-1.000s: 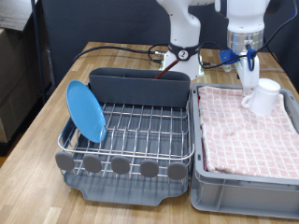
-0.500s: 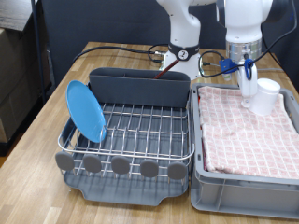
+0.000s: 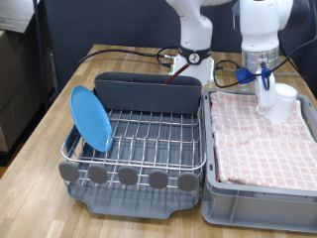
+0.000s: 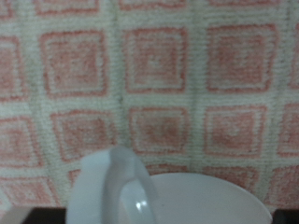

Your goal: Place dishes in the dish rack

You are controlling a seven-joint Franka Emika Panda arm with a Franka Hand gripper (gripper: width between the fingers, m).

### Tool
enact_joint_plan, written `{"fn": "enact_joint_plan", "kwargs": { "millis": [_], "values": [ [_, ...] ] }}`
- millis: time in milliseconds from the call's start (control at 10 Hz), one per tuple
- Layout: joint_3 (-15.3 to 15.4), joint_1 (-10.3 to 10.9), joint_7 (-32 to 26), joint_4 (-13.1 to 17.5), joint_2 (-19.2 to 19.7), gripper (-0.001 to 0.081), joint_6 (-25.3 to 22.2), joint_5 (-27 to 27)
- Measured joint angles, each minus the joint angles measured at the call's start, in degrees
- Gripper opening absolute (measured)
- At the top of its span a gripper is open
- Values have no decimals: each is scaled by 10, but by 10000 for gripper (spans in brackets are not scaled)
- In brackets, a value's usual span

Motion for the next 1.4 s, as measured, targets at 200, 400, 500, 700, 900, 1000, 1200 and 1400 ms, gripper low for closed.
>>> {"fn": "enact_joint_plan", "kwargs": {
  "millis": [200,400,500,700,900,1000,1200,1400],
  "values": [
    [3,0,8,1,0,397,0,-6],
    [3,0,20,5,0,197,-11,-18],
    [3,-1,24,9,0,71,-21,-26],
    [-1,-1,31,18,-2,71,-36,-36],
    [-6,-2,32,22,-8,72,-40,-38],
    [-8,-4,39,22,-14,72,-46,-48],
    [-10,-13,66,25,-38,72,-71,-85],
    [-15,-22,74,31,-73,72,-109,-112]
  ]
}}
